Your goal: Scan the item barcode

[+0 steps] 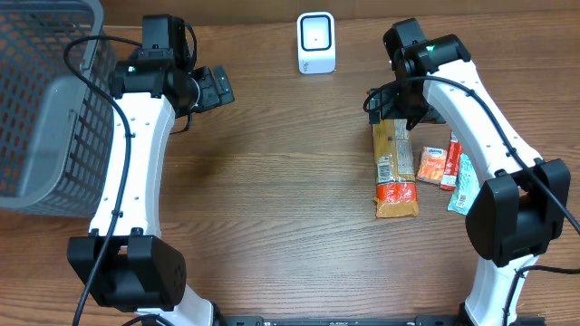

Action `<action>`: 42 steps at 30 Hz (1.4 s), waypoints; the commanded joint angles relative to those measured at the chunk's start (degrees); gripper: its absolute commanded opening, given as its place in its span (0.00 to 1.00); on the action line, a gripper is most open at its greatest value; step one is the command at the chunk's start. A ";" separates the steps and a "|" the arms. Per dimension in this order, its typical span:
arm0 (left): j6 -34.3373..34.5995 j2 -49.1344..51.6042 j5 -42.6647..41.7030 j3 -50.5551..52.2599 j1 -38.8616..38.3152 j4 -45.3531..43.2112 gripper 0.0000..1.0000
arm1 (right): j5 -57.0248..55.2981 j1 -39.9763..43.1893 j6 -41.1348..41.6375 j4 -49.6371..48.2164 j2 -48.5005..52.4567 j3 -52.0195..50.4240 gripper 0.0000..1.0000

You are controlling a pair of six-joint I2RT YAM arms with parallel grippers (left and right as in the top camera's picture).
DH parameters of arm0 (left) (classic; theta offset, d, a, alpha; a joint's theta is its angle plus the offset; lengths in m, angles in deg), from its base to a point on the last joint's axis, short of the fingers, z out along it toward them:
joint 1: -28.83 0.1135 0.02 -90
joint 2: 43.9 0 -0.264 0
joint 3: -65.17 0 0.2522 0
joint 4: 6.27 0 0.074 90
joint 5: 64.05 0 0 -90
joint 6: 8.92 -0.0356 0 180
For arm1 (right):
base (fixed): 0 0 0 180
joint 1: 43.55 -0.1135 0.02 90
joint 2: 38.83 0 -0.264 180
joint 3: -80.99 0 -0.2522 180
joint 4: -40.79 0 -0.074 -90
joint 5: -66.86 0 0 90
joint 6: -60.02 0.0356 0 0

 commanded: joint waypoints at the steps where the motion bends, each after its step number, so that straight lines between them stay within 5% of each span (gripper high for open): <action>1: -0.66 0.46 0.33 -0.20 -0.13 -0.09 0.99 | -0.55 0.00 0.07 -0.22 -0.90 0.55 1.00; 29: -0.68 0.46 0.33 -0.20 -0.13 -0.09 0.99 | -0.35 0.00 0.07 -0.20 -1.31 0.55 1.00; 42: -0.66 0.46 0.33 -0.20 -0.13 -0.09 1.00 | -0.98 0.24 0.04 -0.20 -16.44 0.55 1.00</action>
